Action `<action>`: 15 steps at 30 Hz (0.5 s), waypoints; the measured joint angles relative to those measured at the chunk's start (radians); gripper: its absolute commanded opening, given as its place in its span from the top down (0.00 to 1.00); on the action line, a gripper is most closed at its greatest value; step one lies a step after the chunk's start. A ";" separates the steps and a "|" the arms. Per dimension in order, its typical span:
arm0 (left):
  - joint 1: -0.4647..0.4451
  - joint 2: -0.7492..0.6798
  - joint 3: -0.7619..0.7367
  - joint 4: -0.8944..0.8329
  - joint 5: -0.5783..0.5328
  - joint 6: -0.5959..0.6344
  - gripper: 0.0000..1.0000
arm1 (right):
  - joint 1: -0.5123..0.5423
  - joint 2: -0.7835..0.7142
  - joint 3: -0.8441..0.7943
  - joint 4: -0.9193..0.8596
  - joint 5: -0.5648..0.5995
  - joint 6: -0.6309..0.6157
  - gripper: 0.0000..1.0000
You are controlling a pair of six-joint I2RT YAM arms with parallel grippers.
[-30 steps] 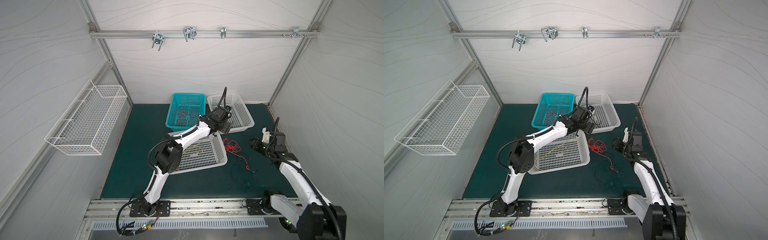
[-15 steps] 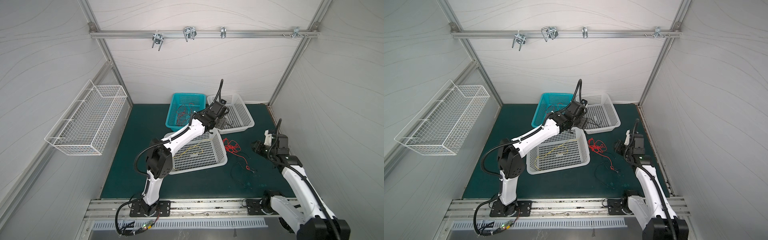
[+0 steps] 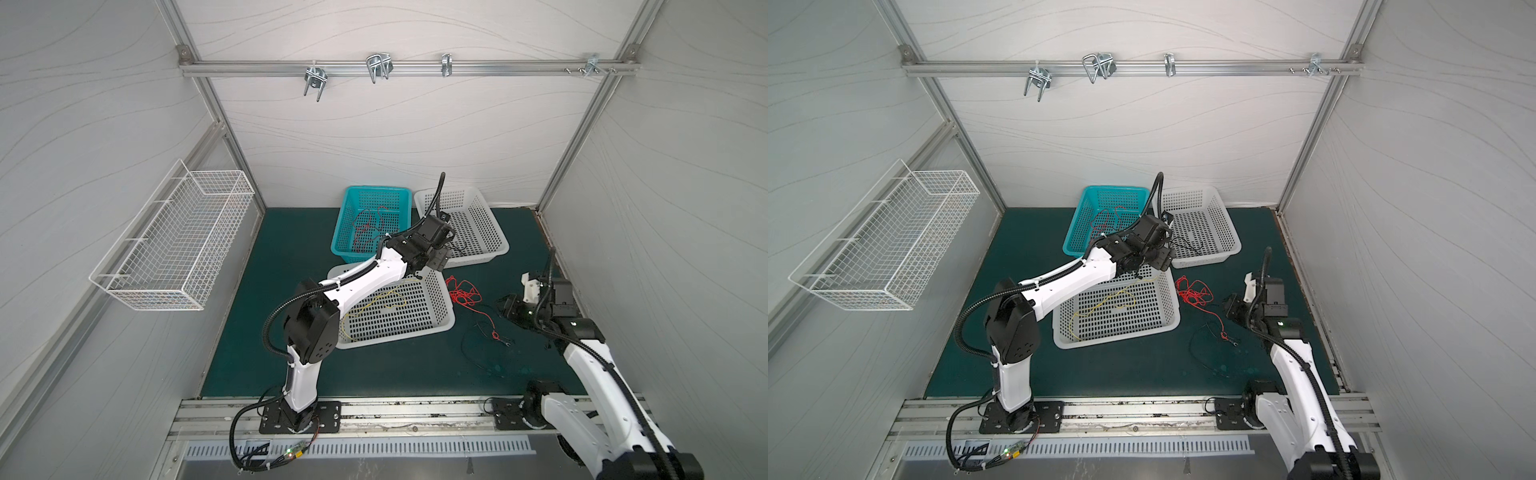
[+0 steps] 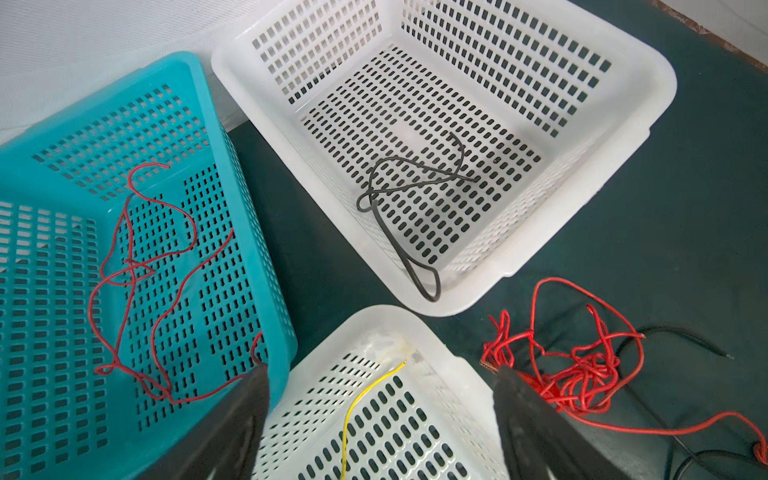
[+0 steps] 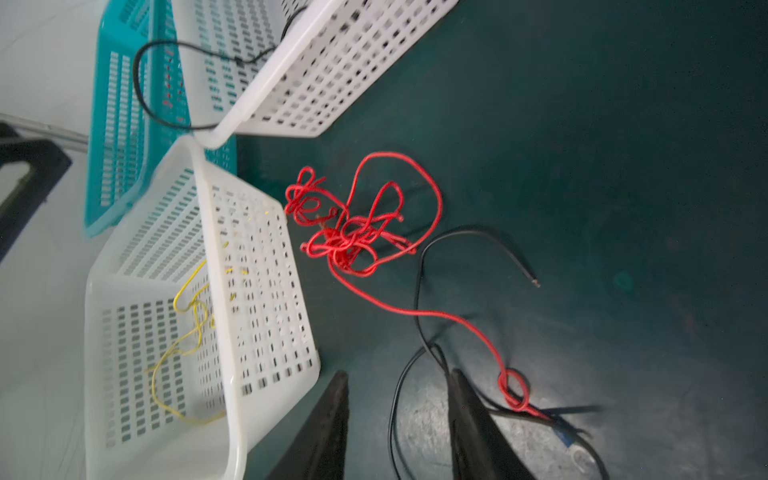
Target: Untangle the cables
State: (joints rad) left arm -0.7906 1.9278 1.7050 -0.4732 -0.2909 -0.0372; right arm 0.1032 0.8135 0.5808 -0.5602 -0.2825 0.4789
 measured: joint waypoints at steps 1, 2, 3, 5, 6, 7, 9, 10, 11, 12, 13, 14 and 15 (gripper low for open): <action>0.000 -0.004 -0.009 0.008 0.000 0.000 0.14 | 0.019 -0.006 -0.007 -0.011 0.001 0.001 0.62; 0.000 -0.008 -0.017 0.013 0.000 0.000 0.14 | 0.034 -0.012 -0.014 -0.023 0.002 0.003 0.62; 0.000 -0.014 -0.027 0.020 0.000 0.001 0.14 | 0.049 -0.019 -0.024 -0.035 0.004 0.008 0.62; 0.000 -0.021 -0.040 0.028 0.000 0.002 0.14 | 0.069 -0.035 -0.044 -0.056 0.008 0.021 0.63; 0.000 -0.023 -0.043 0.030 0.001 0.003 0.14 | 0.077 -0.044 -0.055 -0.066 0.013 0.030 0.64; 0.000 -0.024 -0.045 0.032 0.001 0.003 0.14 | 0.085 -0.051 -0.063 -0.076 0.019 0.040 0.64; 0.000 -0.026 -0.050 0.039 0.003 0.004 0.14 | 0.099 -0.063 -0.074 -0.092 0.036 0.058 0.65; 0.000 -0.027 -0.056 0.045 0.003 0.004 0.14 | 0.106 -0.067 -0.077 -0.102 0.047 0.072 0.65; 0.000 -0.029 -0.062 0.049 0.005 0.005 0.14 | 0.113 -0.070 -0.078 -0.111 0.060 0.081 0.65; 0.000 -0.032 -0.071 0.056 0.008 0.005 0.14 | 0.121 -0.073 -0.078 -0.119 0.072 0.092 0.65; 0.000 -0.037 -0.079 0.063 0.011 0.006 0.14 | 0.129 -0.076 -0.079 -0.126 0.089 0.099 0.65; 0.000 -0.040 -0.087 0.066 0.014 0.007 0.14 | 0.135 -0.077 -0.079 -0.130 0.100 0.107 0.65; 0.000 -0.042 -0.093 0.072 0.016 0.007 0.14 | 0.141 -0.080 -0.078 -0.133 0.114 0.115 0.65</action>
State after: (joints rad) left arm -0.7910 1.8854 1.6119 -0.4011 -0.2752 -0.0299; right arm 0.2443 0.7338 0.5026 -0.6933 -0.1680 0.5941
